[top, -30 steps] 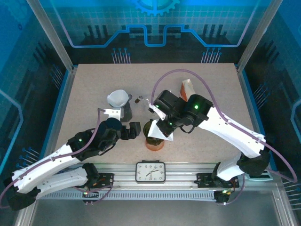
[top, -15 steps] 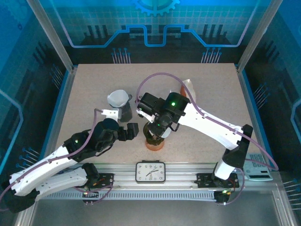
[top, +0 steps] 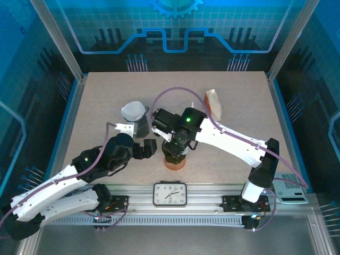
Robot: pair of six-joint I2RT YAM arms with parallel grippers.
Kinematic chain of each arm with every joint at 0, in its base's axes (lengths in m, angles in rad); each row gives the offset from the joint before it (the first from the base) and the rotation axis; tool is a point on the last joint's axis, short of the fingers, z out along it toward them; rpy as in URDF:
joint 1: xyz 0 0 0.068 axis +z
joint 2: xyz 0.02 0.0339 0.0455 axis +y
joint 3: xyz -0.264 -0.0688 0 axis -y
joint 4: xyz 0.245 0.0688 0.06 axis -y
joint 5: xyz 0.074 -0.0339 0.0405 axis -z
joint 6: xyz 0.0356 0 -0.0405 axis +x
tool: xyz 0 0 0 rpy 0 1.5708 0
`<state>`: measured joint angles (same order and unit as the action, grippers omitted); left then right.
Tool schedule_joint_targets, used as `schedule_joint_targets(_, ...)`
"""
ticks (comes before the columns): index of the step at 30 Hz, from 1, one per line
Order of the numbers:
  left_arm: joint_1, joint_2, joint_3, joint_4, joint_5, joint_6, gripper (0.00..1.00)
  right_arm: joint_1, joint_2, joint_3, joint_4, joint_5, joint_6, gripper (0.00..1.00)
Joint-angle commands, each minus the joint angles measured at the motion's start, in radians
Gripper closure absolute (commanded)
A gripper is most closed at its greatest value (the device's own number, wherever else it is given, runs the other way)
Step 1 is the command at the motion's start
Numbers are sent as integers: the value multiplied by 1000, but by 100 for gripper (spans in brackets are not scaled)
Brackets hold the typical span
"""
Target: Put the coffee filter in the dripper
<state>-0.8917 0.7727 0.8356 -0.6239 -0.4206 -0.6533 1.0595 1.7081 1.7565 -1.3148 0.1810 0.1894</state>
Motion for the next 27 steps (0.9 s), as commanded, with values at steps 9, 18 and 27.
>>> schedule_joint_targets(9,13,-9,-1,-6,30,-14,1,-11,-8,-90,89,-46,12,99)
schedule_joint_targets(18,14,-3,1,-5,40,-27,1,-15,-83,-123,129,-48,22,73)
schedule_joint_targets(27,18,26,9,19,45,-22,1,-39,-202,-199,230,-63,59,46)
